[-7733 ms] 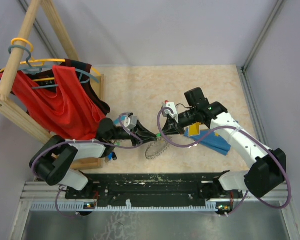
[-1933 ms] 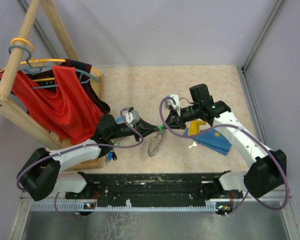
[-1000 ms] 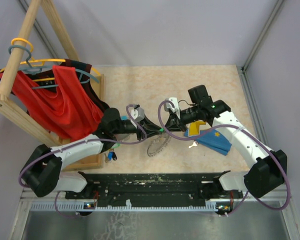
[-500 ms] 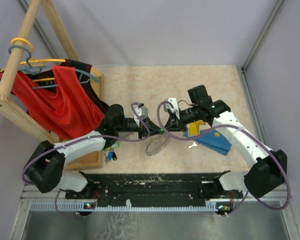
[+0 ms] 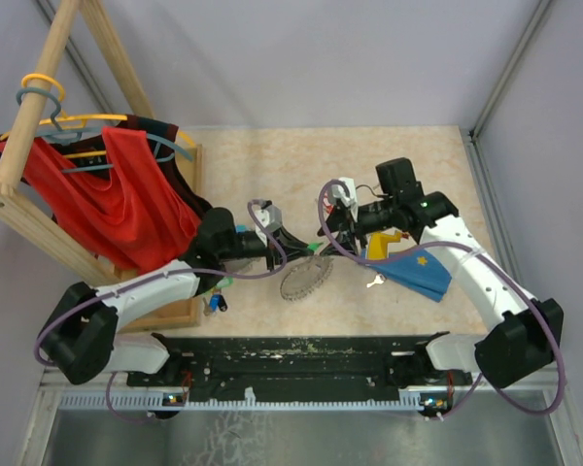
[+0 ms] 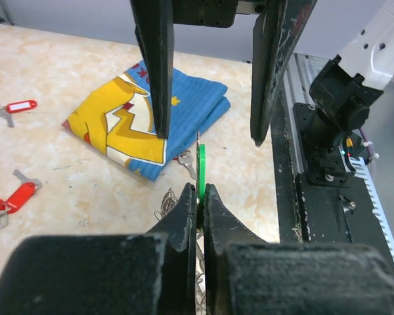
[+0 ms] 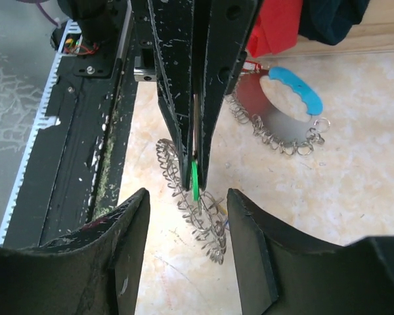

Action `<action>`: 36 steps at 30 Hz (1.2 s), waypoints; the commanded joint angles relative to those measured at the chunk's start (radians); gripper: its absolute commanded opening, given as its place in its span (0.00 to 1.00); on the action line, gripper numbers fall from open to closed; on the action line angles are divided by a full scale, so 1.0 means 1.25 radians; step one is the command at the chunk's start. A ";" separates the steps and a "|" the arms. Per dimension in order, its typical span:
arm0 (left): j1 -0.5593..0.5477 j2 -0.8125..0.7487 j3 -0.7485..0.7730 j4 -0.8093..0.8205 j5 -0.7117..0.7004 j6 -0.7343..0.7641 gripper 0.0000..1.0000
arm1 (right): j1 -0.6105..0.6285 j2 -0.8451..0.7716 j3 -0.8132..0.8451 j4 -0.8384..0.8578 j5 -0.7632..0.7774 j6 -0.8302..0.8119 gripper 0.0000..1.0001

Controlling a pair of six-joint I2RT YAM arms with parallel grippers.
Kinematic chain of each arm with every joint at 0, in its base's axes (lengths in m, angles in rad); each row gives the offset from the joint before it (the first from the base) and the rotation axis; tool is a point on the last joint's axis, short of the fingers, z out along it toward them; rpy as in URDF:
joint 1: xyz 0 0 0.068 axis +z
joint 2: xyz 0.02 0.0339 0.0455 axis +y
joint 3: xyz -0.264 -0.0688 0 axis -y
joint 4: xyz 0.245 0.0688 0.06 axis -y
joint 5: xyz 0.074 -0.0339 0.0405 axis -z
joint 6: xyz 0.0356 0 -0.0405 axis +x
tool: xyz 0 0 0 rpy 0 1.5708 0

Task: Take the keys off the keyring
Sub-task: Remove the key from the keyring.

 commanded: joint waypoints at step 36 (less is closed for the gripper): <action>-0.068 -0.101 0.057 0.056 -0.433 -0.258 0.00 | -0.005 -0.016 -0.215 0.687 -0.019 0.526 0.32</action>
